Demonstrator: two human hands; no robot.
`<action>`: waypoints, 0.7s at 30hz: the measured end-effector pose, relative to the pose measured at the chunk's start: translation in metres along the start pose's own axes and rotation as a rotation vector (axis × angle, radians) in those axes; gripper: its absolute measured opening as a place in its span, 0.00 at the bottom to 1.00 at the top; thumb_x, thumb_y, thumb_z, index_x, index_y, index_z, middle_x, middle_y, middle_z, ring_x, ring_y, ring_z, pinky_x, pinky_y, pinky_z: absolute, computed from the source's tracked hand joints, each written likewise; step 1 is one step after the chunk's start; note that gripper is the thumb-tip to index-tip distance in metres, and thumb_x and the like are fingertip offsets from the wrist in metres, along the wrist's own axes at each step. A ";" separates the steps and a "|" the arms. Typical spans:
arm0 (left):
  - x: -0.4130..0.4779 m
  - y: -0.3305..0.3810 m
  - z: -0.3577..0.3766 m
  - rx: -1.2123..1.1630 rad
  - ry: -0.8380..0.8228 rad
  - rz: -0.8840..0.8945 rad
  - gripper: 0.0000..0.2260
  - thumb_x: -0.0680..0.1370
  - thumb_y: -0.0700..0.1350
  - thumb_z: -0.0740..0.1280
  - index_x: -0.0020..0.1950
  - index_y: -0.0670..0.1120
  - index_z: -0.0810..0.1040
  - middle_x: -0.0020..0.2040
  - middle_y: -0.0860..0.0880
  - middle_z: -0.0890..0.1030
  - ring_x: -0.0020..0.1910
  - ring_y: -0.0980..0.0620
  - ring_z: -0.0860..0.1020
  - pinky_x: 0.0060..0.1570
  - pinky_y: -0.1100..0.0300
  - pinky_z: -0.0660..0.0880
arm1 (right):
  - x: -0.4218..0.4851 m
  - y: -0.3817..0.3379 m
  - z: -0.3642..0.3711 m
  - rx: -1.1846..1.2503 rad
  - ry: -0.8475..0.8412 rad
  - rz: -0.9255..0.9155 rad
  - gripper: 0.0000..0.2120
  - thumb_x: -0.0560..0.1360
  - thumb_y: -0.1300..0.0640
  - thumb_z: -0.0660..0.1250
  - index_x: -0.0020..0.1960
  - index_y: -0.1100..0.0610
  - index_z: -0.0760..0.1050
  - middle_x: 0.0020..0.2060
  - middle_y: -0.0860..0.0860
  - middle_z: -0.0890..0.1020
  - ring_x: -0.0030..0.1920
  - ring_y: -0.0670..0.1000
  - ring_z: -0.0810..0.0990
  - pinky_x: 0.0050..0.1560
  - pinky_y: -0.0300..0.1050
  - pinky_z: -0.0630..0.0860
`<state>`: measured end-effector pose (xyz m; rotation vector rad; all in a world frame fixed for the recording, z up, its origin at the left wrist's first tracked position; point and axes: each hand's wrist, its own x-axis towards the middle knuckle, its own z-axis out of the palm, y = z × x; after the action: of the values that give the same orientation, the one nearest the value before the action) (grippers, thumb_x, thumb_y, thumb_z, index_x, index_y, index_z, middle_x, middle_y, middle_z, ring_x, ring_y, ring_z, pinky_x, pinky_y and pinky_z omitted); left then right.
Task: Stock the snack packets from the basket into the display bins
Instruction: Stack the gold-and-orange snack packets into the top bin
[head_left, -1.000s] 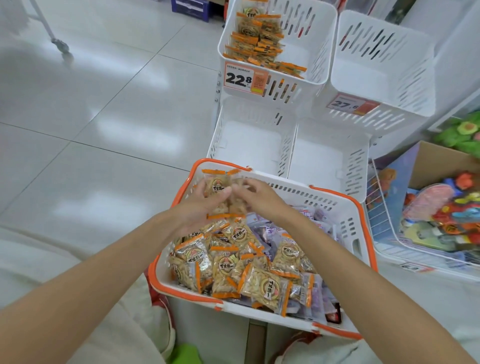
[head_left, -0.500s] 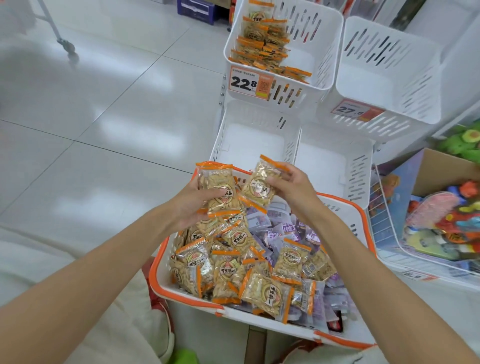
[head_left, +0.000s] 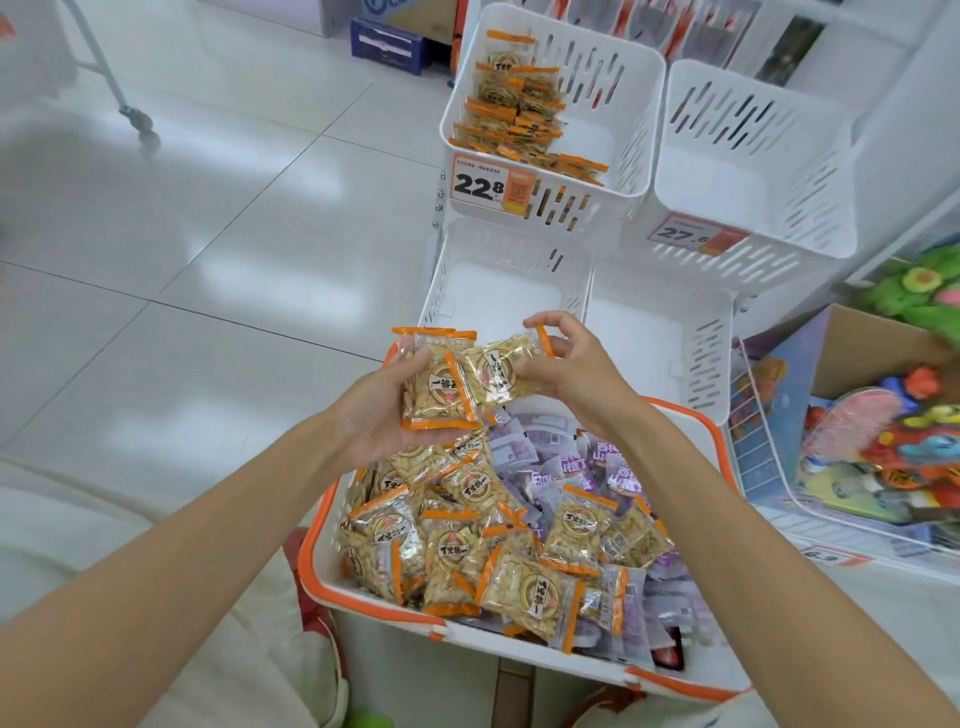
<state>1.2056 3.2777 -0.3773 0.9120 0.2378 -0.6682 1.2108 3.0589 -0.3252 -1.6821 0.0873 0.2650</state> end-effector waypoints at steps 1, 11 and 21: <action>-0.001 0.002 0.000 -0.001 0.006 0.010 0.23 0.82 0.50 0.61 0.77 0.54 0.61 0.65 0.44 0.79 0.59 0.38 0.80 0.51 0.36 0.79 | -0.001 -0.002 0.000 -0.028 0.003 -0.011 0.22 0.72 0.70 0.71 0.62 0.56 0.71 0.43 0.54 0.80 0.35 0.49 0.80 0.35 0.39 0.77; -0.011 0.019 0.020 0.355 -0.032 -0.005 0.20 0.82 0.59 0.56 0.68 0.51 0.73 0.60 0.45 0.83 0.58 0.45 0.81 0.56 0.46 0.78 | -0.006 -0.035 0.012 -0.646 -0.239 -0.210 0.31 0.73 0.60 0.73 0.73 0.46 0.68 0.64 0.48 0.75 0.59 0.47 0.74 0.58 0.38 0.74; -0.016 0.026 0.022 0.217 -0.030 -0.051 0.21 0.84 0.57 0.50 0.64 0.47 0.76 0.54 0.44 0.84 0.52 0.45 0.83 0.51 0.48 0.81 | -0.004 -0.044 0.004 -0.511 -0.350 -0.081 0.38 0.74 0.66 0.72 0.75 0.41 0.63 0.63 0.50 0.71 0.52 0.54 0.81 0.48 0.36 0.79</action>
<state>1.2077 3.2784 -0.3394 1.1050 0.1637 -0.7644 1.2162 3.0687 -0.2818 -2.1101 -0.3357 0.5507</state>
